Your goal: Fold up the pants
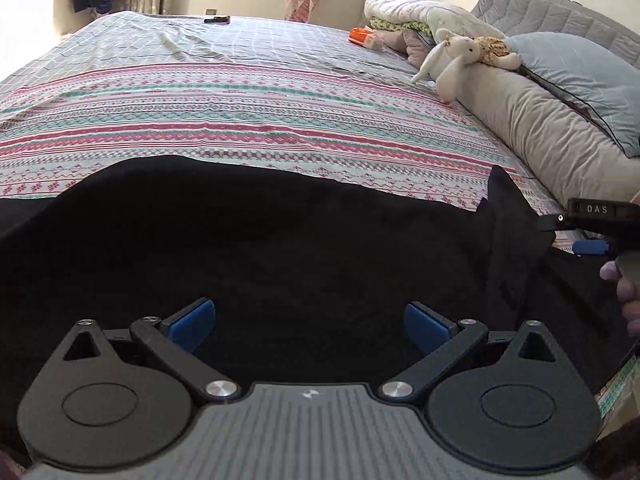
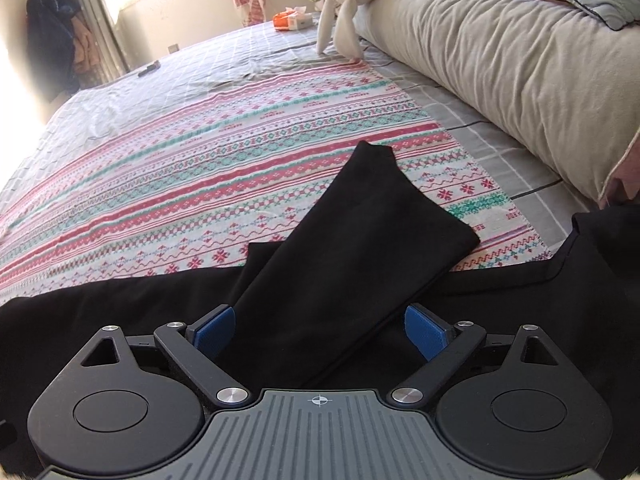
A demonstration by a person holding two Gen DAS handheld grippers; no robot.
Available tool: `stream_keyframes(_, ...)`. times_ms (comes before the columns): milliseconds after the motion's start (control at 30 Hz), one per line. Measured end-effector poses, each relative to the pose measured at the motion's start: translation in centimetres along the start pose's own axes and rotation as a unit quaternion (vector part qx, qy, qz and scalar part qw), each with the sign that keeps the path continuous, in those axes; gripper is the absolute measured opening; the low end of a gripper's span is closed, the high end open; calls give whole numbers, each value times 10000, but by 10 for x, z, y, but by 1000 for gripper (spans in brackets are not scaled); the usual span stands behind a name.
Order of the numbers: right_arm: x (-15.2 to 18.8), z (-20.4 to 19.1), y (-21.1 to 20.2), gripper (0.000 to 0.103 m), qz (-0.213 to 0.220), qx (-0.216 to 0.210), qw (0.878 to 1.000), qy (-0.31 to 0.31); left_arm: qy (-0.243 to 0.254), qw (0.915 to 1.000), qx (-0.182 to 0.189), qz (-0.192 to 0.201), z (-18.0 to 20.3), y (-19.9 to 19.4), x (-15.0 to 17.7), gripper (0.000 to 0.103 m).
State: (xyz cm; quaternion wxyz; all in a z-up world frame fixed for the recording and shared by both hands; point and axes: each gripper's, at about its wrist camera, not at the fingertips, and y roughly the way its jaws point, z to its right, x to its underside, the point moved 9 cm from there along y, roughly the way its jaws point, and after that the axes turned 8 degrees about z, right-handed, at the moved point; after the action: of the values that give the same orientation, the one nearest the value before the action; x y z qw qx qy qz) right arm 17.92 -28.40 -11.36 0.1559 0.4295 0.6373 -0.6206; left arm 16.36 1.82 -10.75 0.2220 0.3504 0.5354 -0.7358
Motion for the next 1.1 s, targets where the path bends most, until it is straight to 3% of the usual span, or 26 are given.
stream_keyframes(233, -10, 51, 12, 90, 139, -71, 9949, 996, 643, 9946, 814, -69, 68, 11, 13, 103)
stream_keyframes(300, -8, 57, 17, 82, 90, -133, 9926, 1201, 766, 9921, 996, -56, 82, 13, 15, 103)
stream_keyframes(367, -5, 62, 25, 62, 6, -156, 9905, 1365, 899, 9889, 1180, -38, 98, 16, 16, 103)
stream_keyframes(467, -1, 71, 35, 48, -69, -125, 9867, 1617, 1052, 9841, 1425, -103, 112, 20, 20, 99)
stream_keyframes(700, -1, 87, 46, 39, 99, -164, 9755, 2191, 1481, 9763, 1525, -400, 133, 34, 39, 79)
stream_keyframes(833, -6, 88, 53, 21, 238, -230, 9714, 2350, 1678, 9755, 1359, -432, 134, 40, 43, 65)
stream_keyframes(867, -8, 88, 56, 9, 284, -219, 9719, 2327, 1713, 9755, 1320, -416, 133, 40, 43, 58)
stream_keyframes(933, -15, 87, 54, 2, 456, -154, 9740, 2216, 1769, 9753, 1271, -356, 132, 40, 43, 42)
stream_keyframes(1000, -24, 85, 42, 2, 696, -87, 9747, 2121, 1780, 9749, 1301, -311, 133, 39, 42, 29)
stream_keyframes(1100, -39, 79, 8, 2, 1070, 15, 9765, 1872, 1777, 9735, 1423, -227, 133, 33, 38, 18)
